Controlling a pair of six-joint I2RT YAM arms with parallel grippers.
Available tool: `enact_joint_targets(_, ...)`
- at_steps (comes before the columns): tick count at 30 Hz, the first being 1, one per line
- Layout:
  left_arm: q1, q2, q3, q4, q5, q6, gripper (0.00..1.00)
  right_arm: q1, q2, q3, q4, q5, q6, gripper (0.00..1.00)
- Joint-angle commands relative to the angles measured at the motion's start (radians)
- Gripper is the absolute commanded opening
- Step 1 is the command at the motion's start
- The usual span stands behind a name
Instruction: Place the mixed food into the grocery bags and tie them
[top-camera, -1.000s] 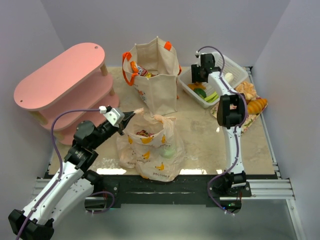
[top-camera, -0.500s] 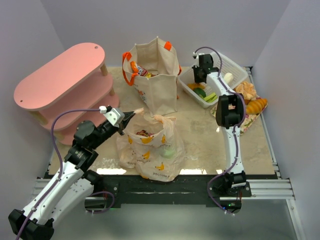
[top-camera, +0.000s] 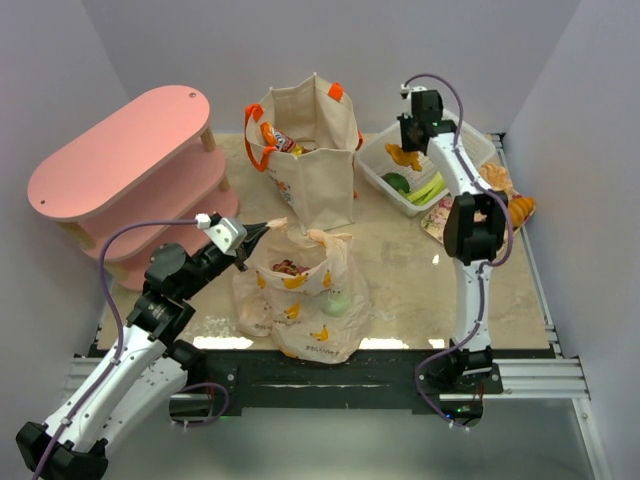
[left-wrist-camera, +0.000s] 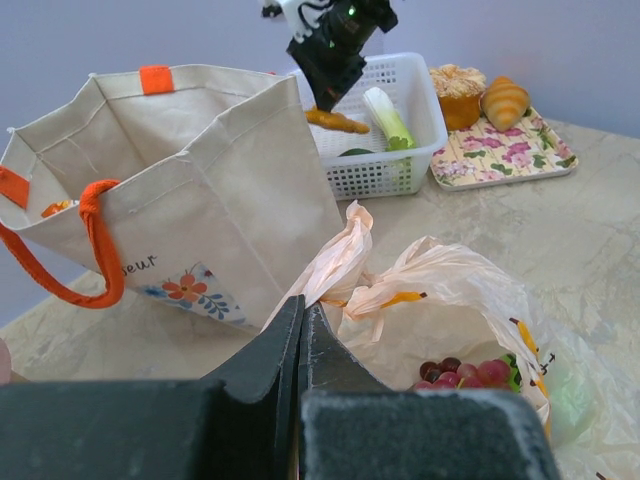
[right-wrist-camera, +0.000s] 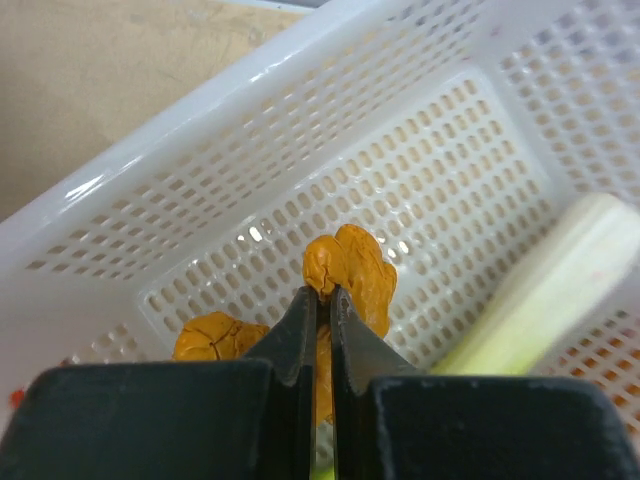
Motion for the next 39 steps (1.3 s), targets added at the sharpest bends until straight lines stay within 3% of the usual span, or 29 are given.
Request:
enact_joint_targets(1, -0.005, -0.008, 0.02, 0.035, 0.018, -0.007, 0.0, -0.006, -0.216, -0.101, 0.05, 0.042, 0.025, 0.0)
enact_joint_targets(5, -0.007, -0.005, 0.023, 0.038, 0.027, -0.012, 0.0, 0.0, -0.334, -0.184, 0.07, -0.01, 0.075, 0.0)
enact_joint_targets(9, -0.007, -0.007, 0.021, 0.039, 0.026, -0.012, 0.0, 0.112, -0.584, -0.419, 0.154, -0.07, 0.118, 0.0)
enact_joint_targets(14, -0.007, -0.012, 0.018, 0.041, 0.009, -0.012, 0.0, 0.221, -0.833, -0.69, 0.307, -0.413, 0.296, 0.0)
enact_joint_targets(19, -0.007, -0.012, 0.015, 0.048, 0.009, -0.015, 0.0, 0.38, -0.979, -0.923, 0.523, -0.591, 0.439, 0.0)
enact_joint_targets(25, -0.007, -0.008, 0.017, 0.045, 0.007, -0.016, 0.0, 0.505, -0.976, -1.066, 0.731, -0.707, 0.482, 0.0)
enact_joint_targets(39, -0.007, -0.005, 0.014, 0.039, -0.02, -0.008, 0.0, 0.585, -0.836, -1.087, 0.672, -0.714, 0.514, 0.0)
